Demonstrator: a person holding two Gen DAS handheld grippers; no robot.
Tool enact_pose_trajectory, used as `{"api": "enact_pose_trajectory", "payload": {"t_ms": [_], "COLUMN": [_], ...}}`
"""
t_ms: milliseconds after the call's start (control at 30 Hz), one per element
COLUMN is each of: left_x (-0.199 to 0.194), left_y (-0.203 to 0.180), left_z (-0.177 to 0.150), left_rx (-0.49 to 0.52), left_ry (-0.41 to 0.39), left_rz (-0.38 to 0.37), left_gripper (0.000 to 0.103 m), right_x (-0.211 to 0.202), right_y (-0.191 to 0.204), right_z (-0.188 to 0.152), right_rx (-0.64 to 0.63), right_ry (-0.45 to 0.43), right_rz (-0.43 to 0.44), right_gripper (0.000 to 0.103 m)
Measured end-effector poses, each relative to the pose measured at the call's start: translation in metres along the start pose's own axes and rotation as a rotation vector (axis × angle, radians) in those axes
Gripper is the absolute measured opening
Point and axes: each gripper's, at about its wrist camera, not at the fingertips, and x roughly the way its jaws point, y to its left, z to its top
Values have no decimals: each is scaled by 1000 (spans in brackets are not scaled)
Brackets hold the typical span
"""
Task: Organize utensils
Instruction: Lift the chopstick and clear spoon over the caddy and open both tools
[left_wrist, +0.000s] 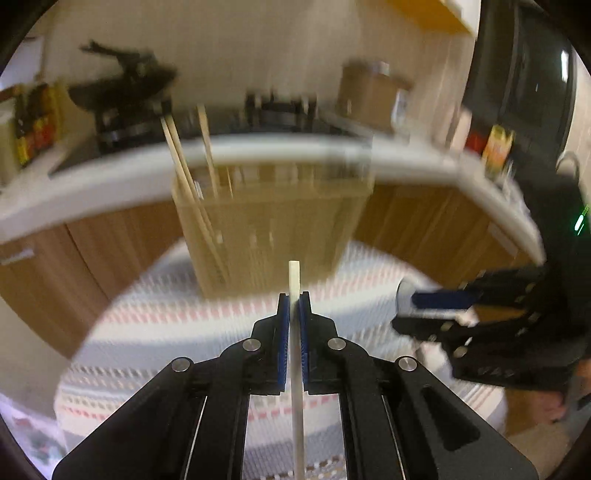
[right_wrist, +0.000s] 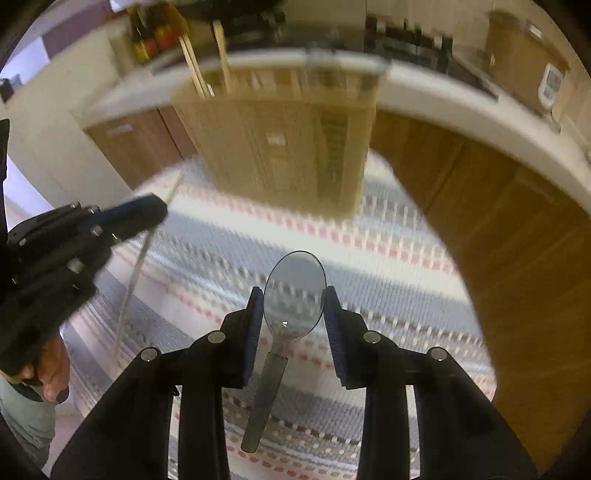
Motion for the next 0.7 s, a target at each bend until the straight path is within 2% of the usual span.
{"api": "enact_pose_trajectory", "payload": {"t_ms": [233,400,467,567,700], "left_x": [-42,-58,-62,-65,-65], "left_y": [5,5,10,16,22], "left_z": [52,80,92,107,119], "left_rx": [-20,-19,-29,-46,-64], "left_ry": [-231,-364,-421,-519,-648], "left_rz": [9,4,-16,-45,-8], "left_gripper": [3,3,3,3,3], "right_x": [-57,-95,-102,-109,-111], "right_y": [5,-14,-20,-29,-37], "right_z": [44,88,105,127,139], "right_rx": [-26,3,12,26,43], "right_ry": [-240,-432,-479,-573,-674], "right_rz": [-20,-75,-94,-159,-242], "right_gripper": [30,30,30,30,30]}}
